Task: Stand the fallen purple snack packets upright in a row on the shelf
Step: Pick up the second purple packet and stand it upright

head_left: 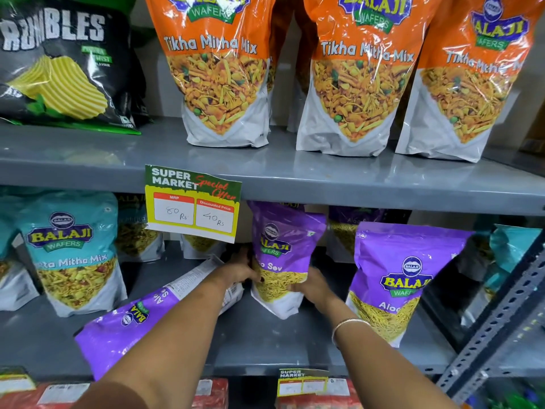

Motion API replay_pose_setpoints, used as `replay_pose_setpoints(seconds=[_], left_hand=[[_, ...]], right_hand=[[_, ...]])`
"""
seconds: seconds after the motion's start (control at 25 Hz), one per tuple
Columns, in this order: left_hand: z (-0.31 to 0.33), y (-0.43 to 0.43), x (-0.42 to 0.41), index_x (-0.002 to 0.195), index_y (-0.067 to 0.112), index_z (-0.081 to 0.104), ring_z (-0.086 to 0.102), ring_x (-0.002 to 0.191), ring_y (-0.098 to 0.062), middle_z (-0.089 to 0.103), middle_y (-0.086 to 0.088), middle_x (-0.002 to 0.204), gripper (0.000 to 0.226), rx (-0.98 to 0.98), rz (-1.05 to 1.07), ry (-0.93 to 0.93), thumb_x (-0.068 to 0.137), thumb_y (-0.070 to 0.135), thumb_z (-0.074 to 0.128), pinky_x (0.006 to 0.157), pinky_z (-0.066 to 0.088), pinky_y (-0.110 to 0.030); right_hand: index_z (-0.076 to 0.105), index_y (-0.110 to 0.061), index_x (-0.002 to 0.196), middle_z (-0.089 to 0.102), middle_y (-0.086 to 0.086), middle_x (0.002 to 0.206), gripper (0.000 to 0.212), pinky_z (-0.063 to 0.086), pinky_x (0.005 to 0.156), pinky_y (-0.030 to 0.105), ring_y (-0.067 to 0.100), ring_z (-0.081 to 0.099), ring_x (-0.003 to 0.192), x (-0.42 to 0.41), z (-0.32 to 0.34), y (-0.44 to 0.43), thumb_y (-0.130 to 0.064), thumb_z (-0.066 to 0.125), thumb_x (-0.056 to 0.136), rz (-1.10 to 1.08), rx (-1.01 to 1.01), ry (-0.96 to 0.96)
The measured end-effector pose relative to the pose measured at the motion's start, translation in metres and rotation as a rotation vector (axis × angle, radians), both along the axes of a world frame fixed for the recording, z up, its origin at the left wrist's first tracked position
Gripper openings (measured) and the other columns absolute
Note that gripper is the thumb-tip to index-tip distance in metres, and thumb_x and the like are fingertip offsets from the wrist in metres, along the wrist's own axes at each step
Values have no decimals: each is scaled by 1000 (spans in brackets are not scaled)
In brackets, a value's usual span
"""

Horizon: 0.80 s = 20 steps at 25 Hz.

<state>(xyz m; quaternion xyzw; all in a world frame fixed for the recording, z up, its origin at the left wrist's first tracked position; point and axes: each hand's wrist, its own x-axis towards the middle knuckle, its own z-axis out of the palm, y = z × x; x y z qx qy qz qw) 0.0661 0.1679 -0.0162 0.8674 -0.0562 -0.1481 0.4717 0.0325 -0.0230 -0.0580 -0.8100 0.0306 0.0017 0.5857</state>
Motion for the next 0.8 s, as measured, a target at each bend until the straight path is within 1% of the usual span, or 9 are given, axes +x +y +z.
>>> replay_pose_setpoints(seconds=[0.08, 0.16, 0.2, 0.28, 0.4, 0.52, 0.6, 0.68, 0.8], left_hand=[[1, 0, 4, 135, 4, 32, 45, 127, -29, 46, -14, 135, 87, -6, 63, -51, 62, -4, 78, 102, 44, -40], [1, -3, 5, 133, 1, 33, 47, 127, -28, 48, -15, 135, 86, -51, 83, -42, 61, -5, 79, 102, 44, -36], [1, -4, 3, 134, 1, 35, 48, 126, -27, 49, -14, 135, 85, -72, 86, -36, 62, -7, 79, 98, 45, -32], [-1, -6, 0, 130, 0, 46, 53, 122, -27, 55, -13, 132, 73, -83, 72, -22, 64, -6, 77, 90, 43, -24], [-4, -6, -3, 123, 0, 55, 58, 117, -27, 61, -15, 127, 65, -73, 53, -33, 62, -3, 80, 88, 43, -23], [-7, -4, -1, 123, 4, 57, 60, 115, -27, 62, -14, 127, 70, -76, 46, -55, 58, 4, 84, 97, 48, -31], [-9, -4, -1, 122, 4, 57, 60, 115, -26, 63, -13, 126, 70, -80, 55, -67, 58, 6, 85, 99, 48, -34], [-9, -4, -2, 122, 5, 58, 60, 114, -26, 64, -12, 125, 70, -83, 53, -77, 57, 7, 85, 101, 48, -36], [-8, -1, -6, 122, 5, 58, 60, 115, -26, 64, -10, 123, 73, -57, 48, -52, 55, 9, 86, 102, 47, -39]], right_hand=[[58, -23, 78, 64, 17, 98, 42, 49, 87, 48, 25, 59, 90, 5, 7, -9, 5, 72, 51, -42, 41, -14], [55, -18, 81, 62, 16, 93, 45, 50, 76, 38, 21, 61, 74, 8, 13, -16, 23, 62, 64, -44, 109, -1], [57, -12, 86, 63, 15, 91, 41, 51, 72, 32, 15, 63, 68, 8, 16, -17, 25, 59, 68, 5, 119, 30], [57, -4, 109, 67, 14, 96, 45, 56, 71, 25, 12, 70, 74, 9, 18, -19, 13, 68, 69, 132, 146, 98], [51, -7, 124, 67, 17, 117, 83, 54, 92, 42, 31, 67, 104, 11, 17, -16, -19, 88, 52, 162, 168, 144], [51, -9, 125, 68, 17, 119, 101, 49, 98, 52, 33, 65, 108, 20, 8, -16, -37, 93, 36, 125, 189, 123], [52, -9, 124, 67, 17, 119, 94, 48, 99, 52, 32, 65, 108, 18, 12, -15, -34, 91, 42, 123, 182, 120], [52, -9, 125, 66, 17, 122, 77, 51, 96, 47, 32, 64, 110, 11, 18, -12, -24, 86, 57, 112, 170, 129], [48, -12, 126, 65, 10, 122, 56, 53, 71, 22, 23, 65, 103, -2, 25, -9, -13, 74, 76, 132, 148, 149]])
